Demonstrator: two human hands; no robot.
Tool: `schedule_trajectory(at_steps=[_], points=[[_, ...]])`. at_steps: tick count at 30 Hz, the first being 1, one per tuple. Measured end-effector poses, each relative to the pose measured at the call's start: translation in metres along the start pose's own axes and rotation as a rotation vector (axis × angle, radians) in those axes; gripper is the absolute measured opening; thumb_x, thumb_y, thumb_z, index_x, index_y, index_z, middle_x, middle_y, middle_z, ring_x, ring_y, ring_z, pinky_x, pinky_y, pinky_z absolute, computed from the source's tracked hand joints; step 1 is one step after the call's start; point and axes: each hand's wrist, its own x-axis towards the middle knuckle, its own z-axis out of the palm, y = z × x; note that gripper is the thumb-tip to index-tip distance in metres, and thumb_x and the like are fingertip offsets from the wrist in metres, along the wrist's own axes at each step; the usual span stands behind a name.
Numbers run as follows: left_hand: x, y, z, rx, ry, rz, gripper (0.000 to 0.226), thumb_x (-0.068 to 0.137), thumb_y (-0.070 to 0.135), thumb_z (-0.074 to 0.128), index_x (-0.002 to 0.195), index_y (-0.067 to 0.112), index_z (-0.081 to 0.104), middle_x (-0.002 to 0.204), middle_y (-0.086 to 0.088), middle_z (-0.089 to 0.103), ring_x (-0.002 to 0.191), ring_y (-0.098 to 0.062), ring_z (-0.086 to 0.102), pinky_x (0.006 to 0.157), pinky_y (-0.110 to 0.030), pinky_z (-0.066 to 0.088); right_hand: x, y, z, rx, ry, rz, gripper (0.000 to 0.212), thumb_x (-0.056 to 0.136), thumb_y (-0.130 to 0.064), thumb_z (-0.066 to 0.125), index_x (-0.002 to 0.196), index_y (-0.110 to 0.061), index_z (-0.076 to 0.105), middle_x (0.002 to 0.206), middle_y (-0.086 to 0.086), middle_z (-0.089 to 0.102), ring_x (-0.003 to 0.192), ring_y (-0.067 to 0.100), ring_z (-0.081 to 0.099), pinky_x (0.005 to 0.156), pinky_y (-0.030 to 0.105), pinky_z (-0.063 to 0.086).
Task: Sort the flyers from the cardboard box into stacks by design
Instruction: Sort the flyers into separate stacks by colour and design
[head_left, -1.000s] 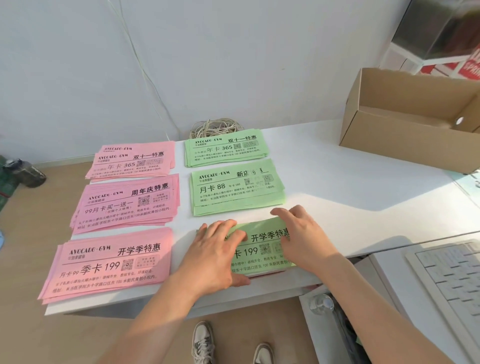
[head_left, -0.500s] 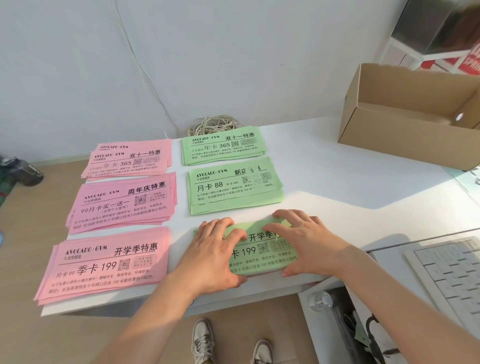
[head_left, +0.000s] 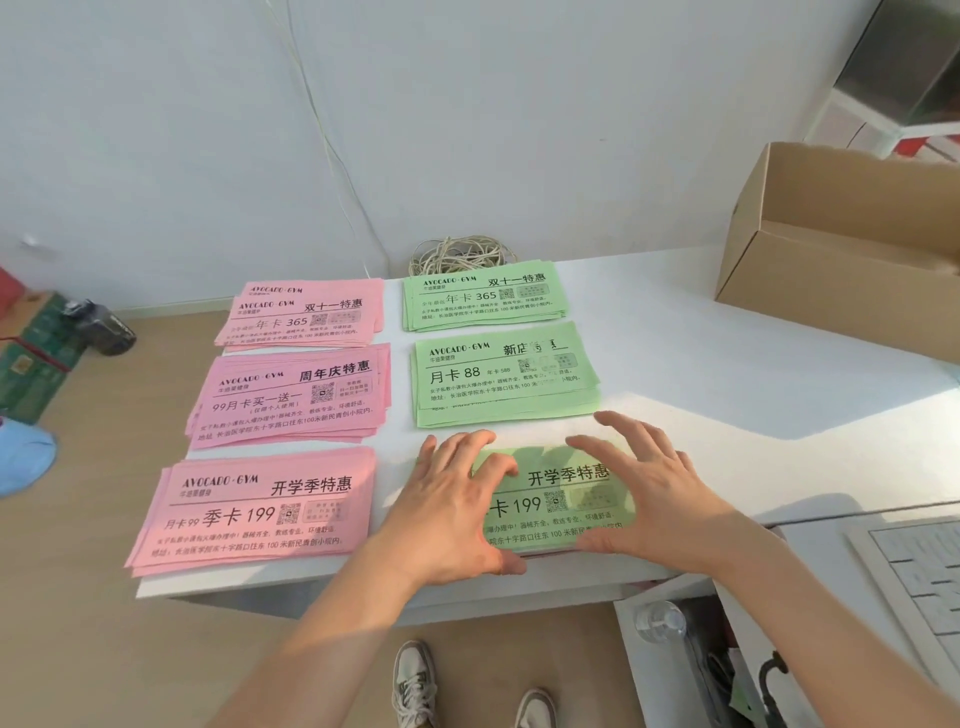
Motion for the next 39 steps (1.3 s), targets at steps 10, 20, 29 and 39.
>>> schedule_trajectory(at_steps=[10, 20, 29, 39], points=[[-0.106, -0.103, -0.032, -0.304, 0.625, -0.439, 0.028, 0.075, 0.009, 0.071, 0.093, 0.025, 0.058, 0.103, 0.012, 0.058, 0.103, -0.013, 0.053, 0.085, -0.015, 0.03, 0.008, -0.116, 0.001, 0.738, 0.204, 0.157, 0.033, 0.09, -0.021, 0.061, 0.119, -0.036, 0.053, 0.116, -0.009, 0.063, 0.102, -0.004, 0.057, 0.072, 0.008, 0.044], [-0.137, -0.211, -0.024, -0.862, 0.358, -0.929, 0.042, 0.069, 0.04, 0.073, 0.105, 0.026, 0.056, 0.104, 0.012, 0.064, 0.098, -0.02, 0.064, 0.09, -0.038, 0.049, 0.065, -0.232, 0.085, 0.265, 0.117, 0.079, 0.067, 0.09, -0.026, 0.053, 0.147, -0.018, 0.018, 0.138, 0.003, 0.041, 0.128, 0.024, 0.037, 0.108, 0.029, 0.019], [-0.135, -0.232, -0.011, -0.962, 0.443, -0.922, 0.028, 0.08, 0.008, 0.069, 0.095, 0.02, 0.049, 0.092, 0.001, 0.065, 0.083, -0.018, 0.065, 0.076, -0.037, 0.053, 0.072, -0.261, 0.111, 0.312, 0.337, 0.164, 0.063, 0.076, 0.002, 0.06, 0.135, -0.003, 0.041, 0.12, 0.009, 0.059, 0.116, 0.029, 0.051, 0.1, 0.032, 0.03], [-0.148, -0.221, -0.012, -0.79, 0.522, -0.698, 0.041, 0.085, 0.002, 0.061, 0.12, 0.016, 0.045, 0.098, 0.007, 0.054, 0.082, -0.014, 0.051, 0.068, -0.025, 0.035, 0.072, -0.273, 0.121, 0.406, 0.446, 0.278, 0.063, 0.076, 0.009, 0.054, 0.134, -0.011, 0.044, 0.119, 0.001, 0.058, 0.111, 0.021, 0.048, 0.097, 0.033, 0.037]])
